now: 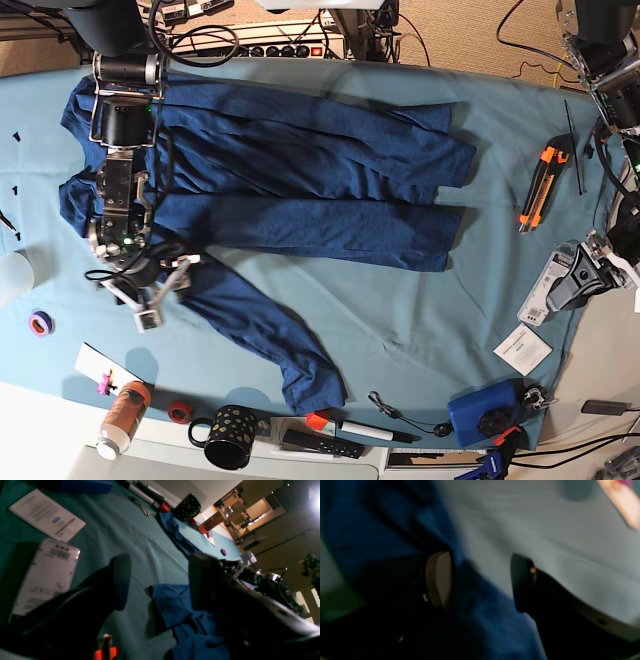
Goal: Layout the t-shirt on the table in an organized manner, then fold the t-shirt properly
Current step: 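Lower the right gripper onto the trailing sleeve and grasp it, then lift the sleeve with the right gripper and fold it onto the shirt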
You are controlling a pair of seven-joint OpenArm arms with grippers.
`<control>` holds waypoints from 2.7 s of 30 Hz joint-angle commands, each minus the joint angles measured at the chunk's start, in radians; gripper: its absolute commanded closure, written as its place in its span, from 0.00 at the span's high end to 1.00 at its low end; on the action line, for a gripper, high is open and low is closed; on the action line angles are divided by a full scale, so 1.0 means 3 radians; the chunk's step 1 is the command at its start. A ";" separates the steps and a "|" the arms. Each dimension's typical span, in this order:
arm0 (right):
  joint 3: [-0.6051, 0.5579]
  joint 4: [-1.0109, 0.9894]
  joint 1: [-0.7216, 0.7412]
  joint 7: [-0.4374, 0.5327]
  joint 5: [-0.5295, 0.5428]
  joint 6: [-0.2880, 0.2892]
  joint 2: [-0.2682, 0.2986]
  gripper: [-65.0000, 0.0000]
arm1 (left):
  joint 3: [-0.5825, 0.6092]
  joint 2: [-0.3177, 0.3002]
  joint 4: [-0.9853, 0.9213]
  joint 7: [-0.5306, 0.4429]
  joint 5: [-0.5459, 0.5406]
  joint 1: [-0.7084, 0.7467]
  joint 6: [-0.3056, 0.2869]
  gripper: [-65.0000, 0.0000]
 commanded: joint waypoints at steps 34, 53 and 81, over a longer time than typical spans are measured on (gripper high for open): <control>0.0126 0.0851 -0.0027 -0.0519 0.0814 0.0266 0.0046 0.00 | -0.0017 -0.0080 0.0053 -0.0050 -0.0064 -0.0080 -0.0026 0.51; 0.0126 -0.0535 0.0444 -0.0139 0.0816 0.0135 -0.0051 0.58 | -0.0017 -0.0079 0.0053 -0.0048 -0.0056 -0.0080 -0.0026 0.51; 0.0130 0.1395 0.0024 -0.1775 0.1245 0.0346 -0.0203 0.00 | -0.0017 -0.0072 0.0053 -0.0051 -0.0031 -0.0080 -0.0026 0.51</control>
